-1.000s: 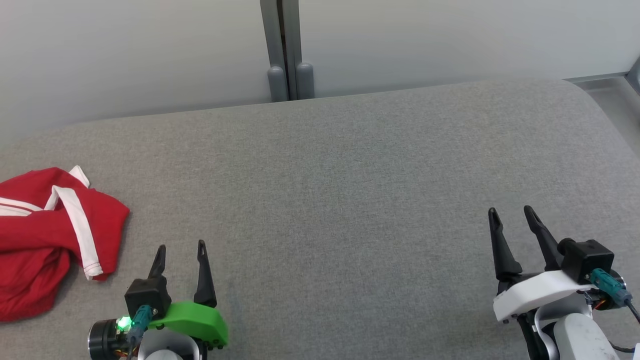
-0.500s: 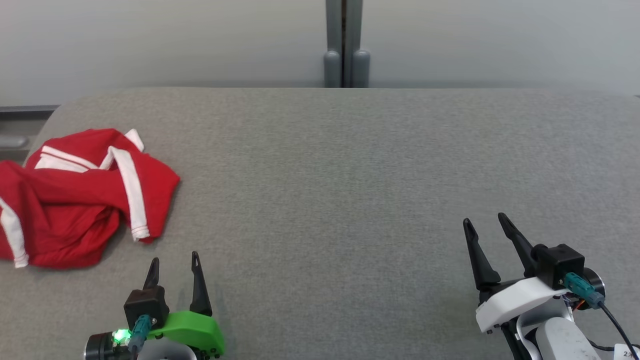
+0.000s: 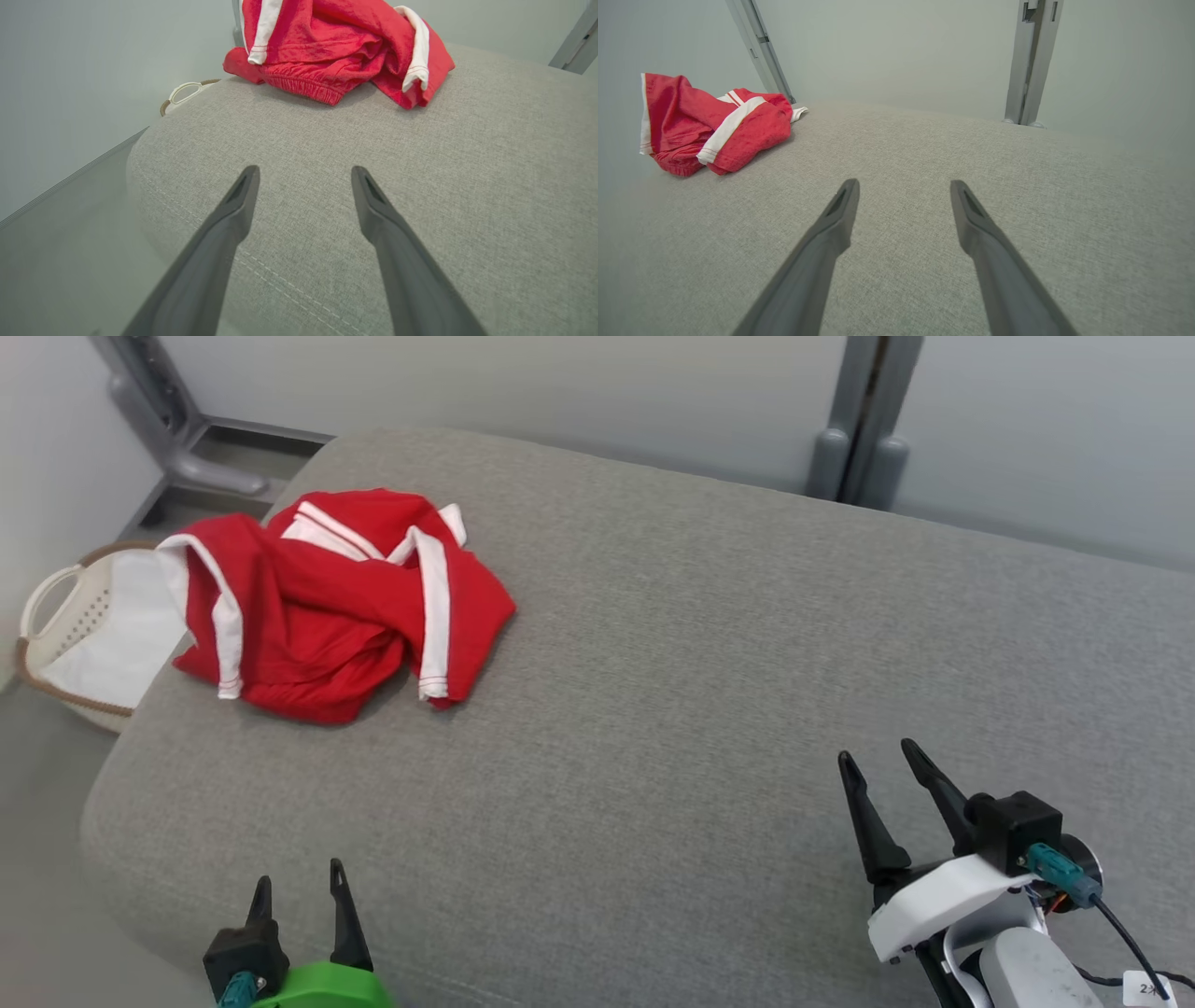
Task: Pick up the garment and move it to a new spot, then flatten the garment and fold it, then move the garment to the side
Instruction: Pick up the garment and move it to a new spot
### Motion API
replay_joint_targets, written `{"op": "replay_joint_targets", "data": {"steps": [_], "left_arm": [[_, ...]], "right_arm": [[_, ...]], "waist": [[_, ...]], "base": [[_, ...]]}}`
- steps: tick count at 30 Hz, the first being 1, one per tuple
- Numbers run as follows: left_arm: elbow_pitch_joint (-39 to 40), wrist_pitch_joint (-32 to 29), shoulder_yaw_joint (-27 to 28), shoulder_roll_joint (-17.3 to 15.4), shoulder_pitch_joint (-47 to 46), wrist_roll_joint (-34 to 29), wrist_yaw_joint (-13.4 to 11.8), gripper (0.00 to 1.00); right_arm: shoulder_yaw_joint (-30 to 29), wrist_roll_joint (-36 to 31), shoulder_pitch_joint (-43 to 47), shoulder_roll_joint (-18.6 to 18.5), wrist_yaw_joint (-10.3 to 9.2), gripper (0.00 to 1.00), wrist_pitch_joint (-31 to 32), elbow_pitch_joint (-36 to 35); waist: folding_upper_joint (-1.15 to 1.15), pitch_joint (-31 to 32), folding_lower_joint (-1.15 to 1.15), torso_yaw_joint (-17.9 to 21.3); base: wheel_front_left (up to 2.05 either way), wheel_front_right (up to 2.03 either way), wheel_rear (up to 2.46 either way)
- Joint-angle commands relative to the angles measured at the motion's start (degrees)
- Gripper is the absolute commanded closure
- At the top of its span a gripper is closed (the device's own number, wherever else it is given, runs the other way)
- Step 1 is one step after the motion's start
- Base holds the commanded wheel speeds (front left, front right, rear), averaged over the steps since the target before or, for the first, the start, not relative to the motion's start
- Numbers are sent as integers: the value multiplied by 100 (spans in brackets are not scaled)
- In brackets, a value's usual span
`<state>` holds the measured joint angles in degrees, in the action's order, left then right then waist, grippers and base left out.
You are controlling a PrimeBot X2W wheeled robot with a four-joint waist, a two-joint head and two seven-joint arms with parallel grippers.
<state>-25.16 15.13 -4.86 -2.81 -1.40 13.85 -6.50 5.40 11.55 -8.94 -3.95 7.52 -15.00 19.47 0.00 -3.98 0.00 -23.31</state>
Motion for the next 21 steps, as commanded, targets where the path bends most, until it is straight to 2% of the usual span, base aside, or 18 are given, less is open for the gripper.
{"op": "replay_joint_targets", "data": {"steps": [1, 5, 9, 15, 21], "left_arm": [[3, 5, 37, -17, 87, 6, -9, 0], [12, 4, 131, -17, 144, 50, 51, 0], [-7, 5, 168, -17, -11, 257, 181, 0], [-114, 5, 205, -16, -521, 406, 308, 0], [-217, 4, 536, -16, -1317, 380, 425, 0]], "right_arm": [[16, -17, -17, 0, -6, 0, -27, 15], [59, -36, -40, 10, -6, 0, -27, 20], [198, -91, -146, -104, -6, 0, -27, 42], [403, -107, -390, -378, -6, 0, -27, 8], [501, -58, -596, -583, -6, 0, -27, -93]], "waist": [[0, -49, 0, -550], [0, -76, 0, -625], [0, -241, 0, -541], [0, -637, 0, -215], [0, -1091, 0, 143]], "base": [[0, 0, 0], [0, 0, 0], [0, 0, 0], [0, 0, 0], [0, 0, 0]]}}
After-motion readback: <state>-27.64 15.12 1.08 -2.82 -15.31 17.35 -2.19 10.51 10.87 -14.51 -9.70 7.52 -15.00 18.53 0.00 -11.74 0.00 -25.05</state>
